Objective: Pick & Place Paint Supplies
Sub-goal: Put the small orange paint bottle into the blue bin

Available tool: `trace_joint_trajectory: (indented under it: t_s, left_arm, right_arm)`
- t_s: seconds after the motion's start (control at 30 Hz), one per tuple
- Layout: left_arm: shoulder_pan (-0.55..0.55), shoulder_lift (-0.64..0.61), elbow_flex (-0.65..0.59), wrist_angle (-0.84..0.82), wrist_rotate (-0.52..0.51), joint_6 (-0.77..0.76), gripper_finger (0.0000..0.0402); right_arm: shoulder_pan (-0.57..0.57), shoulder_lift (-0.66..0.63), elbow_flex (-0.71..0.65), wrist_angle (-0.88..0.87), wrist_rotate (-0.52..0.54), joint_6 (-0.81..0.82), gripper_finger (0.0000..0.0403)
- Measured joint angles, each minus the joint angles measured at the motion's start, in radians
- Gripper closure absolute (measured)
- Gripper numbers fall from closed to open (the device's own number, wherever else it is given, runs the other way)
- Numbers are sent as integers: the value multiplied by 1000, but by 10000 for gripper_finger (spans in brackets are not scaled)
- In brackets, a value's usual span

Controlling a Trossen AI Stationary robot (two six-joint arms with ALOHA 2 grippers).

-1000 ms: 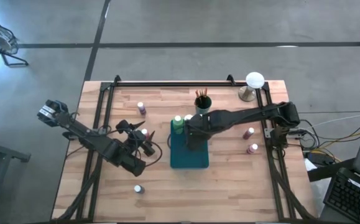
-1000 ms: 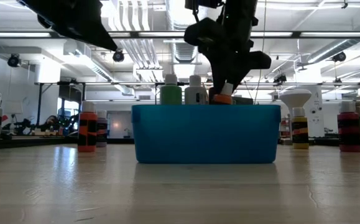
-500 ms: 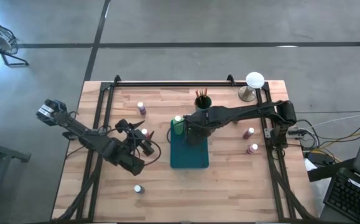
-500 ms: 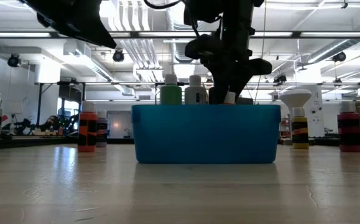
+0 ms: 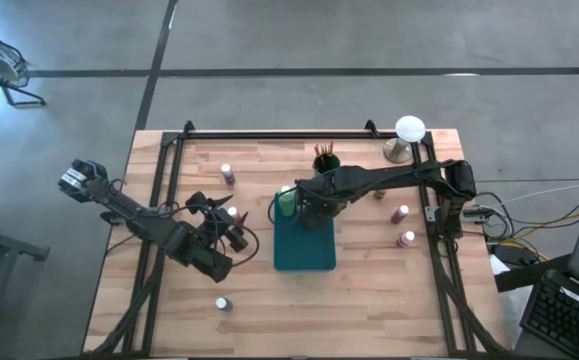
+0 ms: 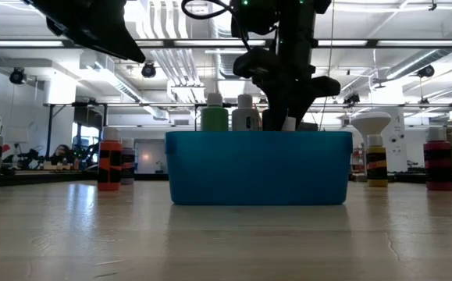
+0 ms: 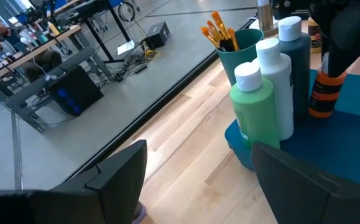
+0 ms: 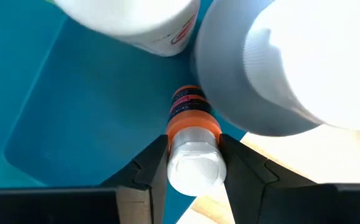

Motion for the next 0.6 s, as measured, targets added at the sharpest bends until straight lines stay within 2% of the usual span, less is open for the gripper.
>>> trace_joint_trajectory:
  t_s: [0.2,0.6]
  left_arm:
    - [0,0,0,0,0,0,108]
    - [1,0,0,0,7,0,108]
  right_arm:
    - [-5,0,-5,1,-37,-7,288]
    - [-11,1,-18,27,-29,0,288]
